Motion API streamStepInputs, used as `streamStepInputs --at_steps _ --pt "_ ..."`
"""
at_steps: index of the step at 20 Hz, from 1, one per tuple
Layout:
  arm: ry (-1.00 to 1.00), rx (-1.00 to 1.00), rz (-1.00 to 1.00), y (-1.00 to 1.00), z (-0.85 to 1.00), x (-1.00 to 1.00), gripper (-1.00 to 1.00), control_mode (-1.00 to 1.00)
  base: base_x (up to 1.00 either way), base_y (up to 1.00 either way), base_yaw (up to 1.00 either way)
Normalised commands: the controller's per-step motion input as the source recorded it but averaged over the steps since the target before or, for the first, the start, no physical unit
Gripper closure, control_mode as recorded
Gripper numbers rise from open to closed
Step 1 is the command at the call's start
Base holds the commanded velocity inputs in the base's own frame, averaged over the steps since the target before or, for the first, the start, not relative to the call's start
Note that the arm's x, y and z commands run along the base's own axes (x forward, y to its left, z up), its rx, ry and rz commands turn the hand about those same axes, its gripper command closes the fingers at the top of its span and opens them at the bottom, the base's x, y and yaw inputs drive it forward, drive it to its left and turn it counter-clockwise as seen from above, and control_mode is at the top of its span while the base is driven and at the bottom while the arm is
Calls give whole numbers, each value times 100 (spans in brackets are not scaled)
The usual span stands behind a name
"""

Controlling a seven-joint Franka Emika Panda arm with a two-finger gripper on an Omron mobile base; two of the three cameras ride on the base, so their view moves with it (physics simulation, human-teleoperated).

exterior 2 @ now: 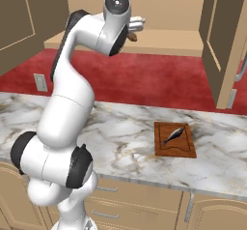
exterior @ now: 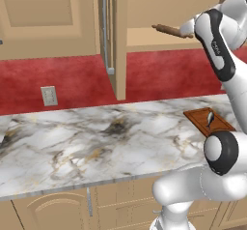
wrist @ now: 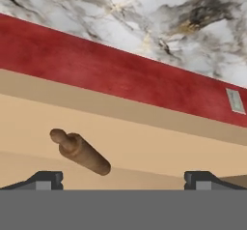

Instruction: Open the cabinet, retrieve the rolling pin, and place it next to the meat on the cutting board to prepare for tenderizing.

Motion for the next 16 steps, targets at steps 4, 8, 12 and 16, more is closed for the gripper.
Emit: streamStepInputs --at_steps 4,8,12,16 --pt "-3 -1 0 -11 -6 15 -100 -100 0 0 0" --pt "0 0 0 -18 -6 25 -100 -100 0 0 0" --pt "0 0 1 -23 -4 27 -100 -100 0 0 0" --pt "0 0 1 -21 -1 26 -100 -100 0 0 0"
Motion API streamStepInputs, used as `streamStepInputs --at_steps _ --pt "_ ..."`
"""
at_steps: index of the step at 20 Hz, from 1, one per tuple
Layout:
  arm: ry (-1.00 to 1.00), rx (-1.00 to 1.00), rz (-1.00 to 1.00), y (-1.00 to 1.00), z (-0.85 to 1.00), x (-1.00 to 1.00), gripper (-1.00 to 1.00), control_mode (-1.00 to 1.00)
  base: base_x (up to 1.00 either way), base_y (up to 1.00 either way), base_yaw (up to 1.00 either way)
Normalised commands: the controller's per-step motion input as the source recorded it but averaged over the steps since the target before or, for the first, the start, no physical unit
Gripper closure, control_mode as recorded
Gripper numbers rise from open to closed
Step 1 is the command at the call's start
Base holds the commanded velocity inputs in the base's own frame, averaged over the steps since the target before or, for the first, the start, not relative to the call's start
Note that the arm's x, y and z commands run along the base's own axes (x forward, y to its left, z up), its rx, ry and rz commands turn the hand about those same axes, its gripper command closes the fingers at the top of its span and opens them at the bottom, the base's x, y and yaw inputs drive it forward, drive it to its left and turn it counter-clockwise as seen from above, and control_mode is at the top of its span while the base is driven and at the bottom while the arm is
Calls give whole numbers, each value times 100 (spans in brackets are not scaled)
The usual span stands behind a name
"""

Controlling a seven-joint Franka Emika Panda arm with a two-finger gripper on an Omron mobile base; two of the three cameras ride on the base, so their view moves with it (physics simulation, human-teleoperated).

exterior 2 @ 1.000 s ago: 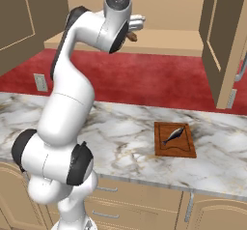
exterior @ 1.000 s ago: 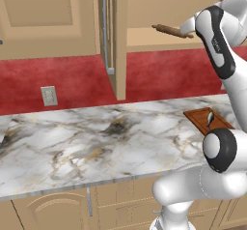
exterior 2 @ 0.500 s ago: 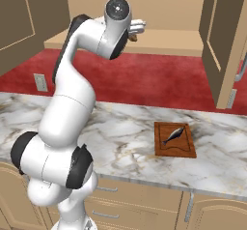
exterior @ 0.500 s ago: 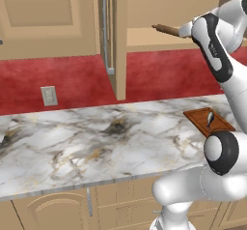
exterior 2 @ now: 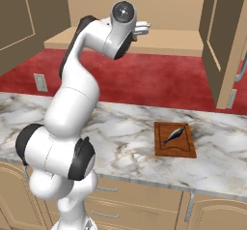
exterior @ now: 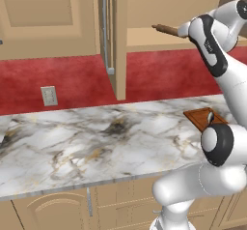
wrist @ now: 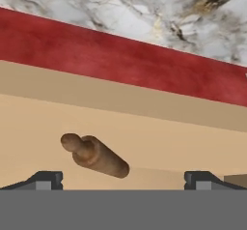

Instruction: Open the cabinet, retrieve the rolling pin, and place it next to the meat on the cutting board to prepare for tenderizing.

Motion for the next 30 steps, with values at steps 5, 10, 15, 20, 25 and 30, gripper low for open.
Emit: streamStepInputs --at_steps 5,10,15,20,25,30 --pt "0 0 2 -12 -1 28 -100 -100 0 0 0" --pt "0 0 3 -6 -4 27 -100 -100 0 0 0" --pt "0 0 4 -8 -7 19 -100 -100 0 0 0" --pt "1 0 5 -11 -14 14 -100 -100 0 0 0" --pt "0 -1 7 -12 -20 12 -100 -100 0 0 0" --pt "0 -1 9 -13 -17 17 -100 -100 0 0 0"
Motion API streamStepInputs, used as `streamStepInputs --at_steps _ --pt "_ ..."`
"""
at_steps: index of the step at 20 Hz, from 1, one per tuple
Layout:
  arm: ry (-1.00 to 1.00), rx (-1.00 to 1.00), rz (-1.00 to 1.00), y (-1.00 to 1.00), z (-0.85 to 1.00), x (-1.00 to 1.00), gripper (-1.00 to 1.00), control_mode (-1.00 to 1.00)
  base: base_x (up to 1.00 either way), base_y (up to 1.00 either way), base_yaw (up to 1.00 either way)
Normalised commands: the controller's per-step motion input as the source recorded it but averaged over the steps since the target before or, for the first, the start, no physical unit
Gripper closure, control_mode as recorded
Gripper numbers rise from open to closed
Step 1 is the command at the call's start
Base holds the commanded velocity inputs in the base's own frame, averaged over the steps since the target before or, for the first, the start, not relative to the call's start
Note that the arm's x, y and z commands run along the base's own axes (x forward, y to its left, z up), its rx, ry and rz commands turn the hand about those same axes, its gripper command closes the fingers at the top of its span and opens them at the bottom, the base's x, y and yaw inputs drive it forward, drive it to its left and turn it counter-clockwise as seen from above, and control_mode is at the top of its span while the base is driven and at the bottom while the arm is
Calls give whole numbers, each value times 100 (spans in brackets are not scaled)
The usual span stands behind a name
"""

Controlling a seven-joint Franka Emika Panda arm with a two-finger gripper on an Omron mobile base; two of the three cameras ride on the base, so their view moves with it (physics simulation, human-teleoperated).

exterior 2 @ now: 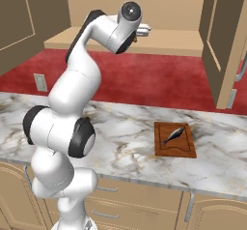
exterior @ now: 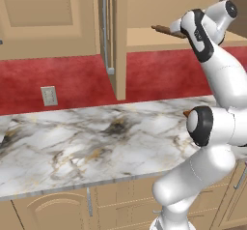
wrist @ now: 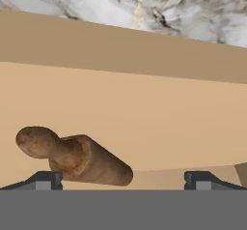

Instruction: Open the cabinet, retrieve the rolling pin, and place it next to the meat on the cutting board to prepare for tenderizing.

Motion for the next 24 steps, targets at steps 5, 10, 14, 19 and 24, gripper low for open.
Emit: streamStepInputs --at_steps 5,10,14,19,24 --pt "0 0 13 -14 -9 26 -100 -100 0 0 0" --pt "0 0 17 -21 -12 31 -100 -100 0 0 0" --pt "0 -4 19 -27 -15 25 -100 -100 0 0 0" --pt "-6 -20 22 -33 -17 2 -100 -100 0 0 0" --pt "-14 -25 21 -25 -19 -3 -100 -100 0 0 0"
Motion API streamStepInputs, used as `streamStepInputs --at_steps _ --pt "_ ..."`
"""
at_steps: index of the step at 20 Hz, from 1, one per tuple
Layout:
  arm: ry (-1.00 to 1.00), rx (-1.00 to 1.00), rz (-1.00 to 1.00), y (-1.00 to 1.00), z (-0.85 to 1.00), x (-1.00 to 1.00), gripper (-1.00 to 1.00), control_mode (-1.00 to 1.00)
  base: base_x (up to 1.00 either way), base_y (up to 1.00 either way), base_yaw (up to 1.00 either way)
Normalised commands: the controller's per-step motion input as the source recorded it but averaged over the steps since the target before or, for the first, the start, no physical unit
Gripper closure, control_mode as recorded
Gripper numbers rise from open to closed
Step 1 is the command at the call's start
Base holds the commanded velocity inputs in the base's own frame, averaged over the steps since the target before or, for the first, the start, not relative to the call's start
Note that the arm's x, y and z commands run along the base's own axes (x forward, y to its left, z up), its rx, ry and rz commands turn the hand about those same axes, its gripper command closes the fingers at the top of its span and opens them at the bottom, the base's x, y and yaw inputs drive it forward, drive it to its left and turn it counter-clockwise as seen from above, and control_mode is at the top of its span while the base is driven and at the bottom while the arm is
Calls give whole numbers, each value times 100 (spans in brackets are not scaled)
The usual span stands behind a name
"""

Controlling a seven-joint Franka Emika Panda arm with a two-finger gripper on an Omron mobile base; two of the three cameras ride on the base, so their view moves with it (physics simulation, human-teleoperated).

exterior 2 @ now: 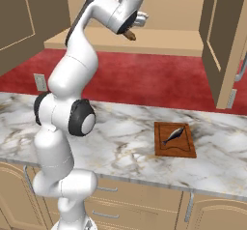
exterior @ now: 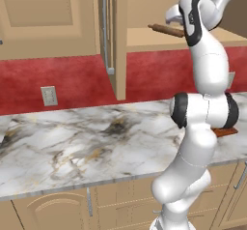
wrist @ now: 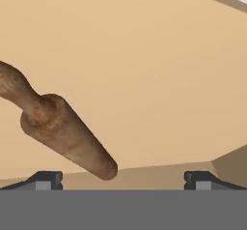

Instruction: Open the cabinet, retrieve the rolling pin, and place it next to the meat on the cutting board to prepare for tenderizing.

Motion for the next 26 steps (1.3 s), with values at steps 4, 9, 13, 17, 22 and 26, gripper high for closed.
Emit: streamStepInputs --at_steps 4,9,13,17,22,26 --pt "-26 -24 19 -14 -53 -30 -100 -100 0 0 0" --pt "-34 -17 16 -14 -97 -45 -100 -100 0 0 0" --pt "-38 -9 16 -23 -100 -38 -100 -100 0 0 0" --pt "-26 -2 13 -40 -59 -6 -100 -100 0 0 0" --pt "-1 0 5 -55 0 28 -100 -100 0 0 0" --pt "0 0 3 -41 9 17 -100 -100 0 0 0"
